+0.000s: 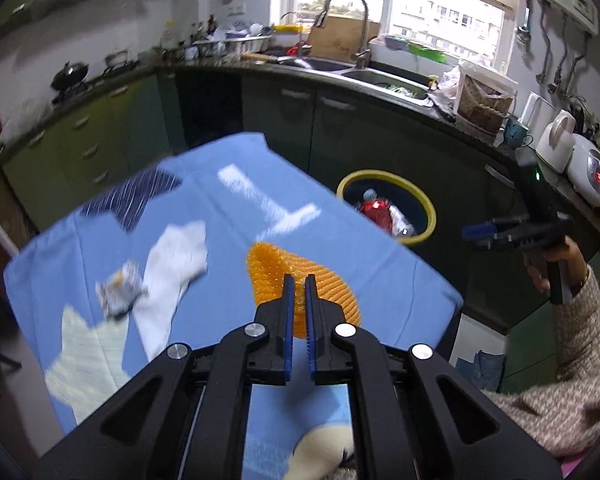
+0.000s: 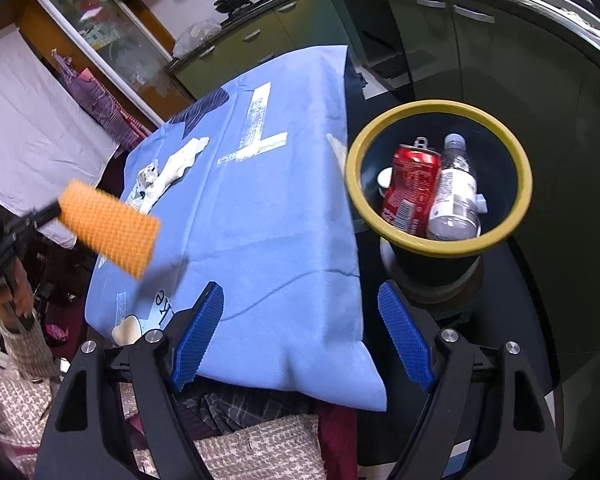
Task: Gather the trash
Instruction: 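Carry the orange foam net over the bin and release it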
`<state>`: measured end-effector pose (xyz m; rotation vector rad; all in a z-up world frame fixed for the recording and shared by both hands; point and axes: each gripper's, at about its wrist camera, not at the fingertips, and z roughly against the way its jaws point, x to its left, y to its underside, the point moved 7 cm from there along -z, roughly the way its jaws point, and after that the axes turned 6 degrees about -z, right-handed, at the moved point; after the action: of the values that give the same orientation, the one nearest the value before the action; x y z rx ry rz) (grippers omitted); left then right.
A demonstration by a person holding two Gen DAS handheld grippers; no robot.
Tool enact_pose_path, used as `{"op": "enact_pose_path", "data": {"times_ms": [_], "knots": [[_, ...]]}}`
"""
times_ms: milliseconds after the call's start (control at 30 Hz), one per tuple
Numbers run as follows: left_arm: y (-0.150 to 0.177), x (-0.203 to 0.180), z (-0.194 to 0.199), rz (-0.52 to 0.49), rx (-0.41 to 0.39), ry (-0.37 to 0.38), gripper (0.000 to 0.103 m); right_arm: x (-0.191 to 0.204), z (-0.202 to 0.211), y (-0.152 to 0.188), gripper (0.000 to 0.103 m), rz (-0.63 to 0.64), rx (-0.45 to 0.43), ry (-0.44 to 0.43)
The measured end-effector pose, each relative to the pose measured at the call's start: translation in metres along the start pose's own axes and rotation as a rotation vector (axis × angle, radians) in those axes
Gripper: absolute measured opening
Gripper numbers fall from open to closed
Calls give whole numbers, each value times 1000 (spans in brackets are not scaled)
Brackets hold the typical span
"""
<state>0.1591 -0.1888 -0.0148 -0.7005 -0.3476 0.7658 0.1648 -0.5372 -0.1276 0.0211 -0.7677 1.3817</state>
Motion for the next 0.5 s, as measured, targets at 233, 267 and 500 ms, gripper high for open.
{"op": "enact_pose_path", "data": {"times_ms": [233, 267, 500], "knots": [[-85, -38, -36, -97, -56, 80, 5, -30, 18, 6, 79, -67, -45, 9], [-94, -44, -44, -102, -56, 97, 5, -35, 19, 7, 79, -79, -48, 10], [-154, -110, -142, -139, -15, 268, 5, -74, 26, 19, 79, -169, -62, 7]]}}
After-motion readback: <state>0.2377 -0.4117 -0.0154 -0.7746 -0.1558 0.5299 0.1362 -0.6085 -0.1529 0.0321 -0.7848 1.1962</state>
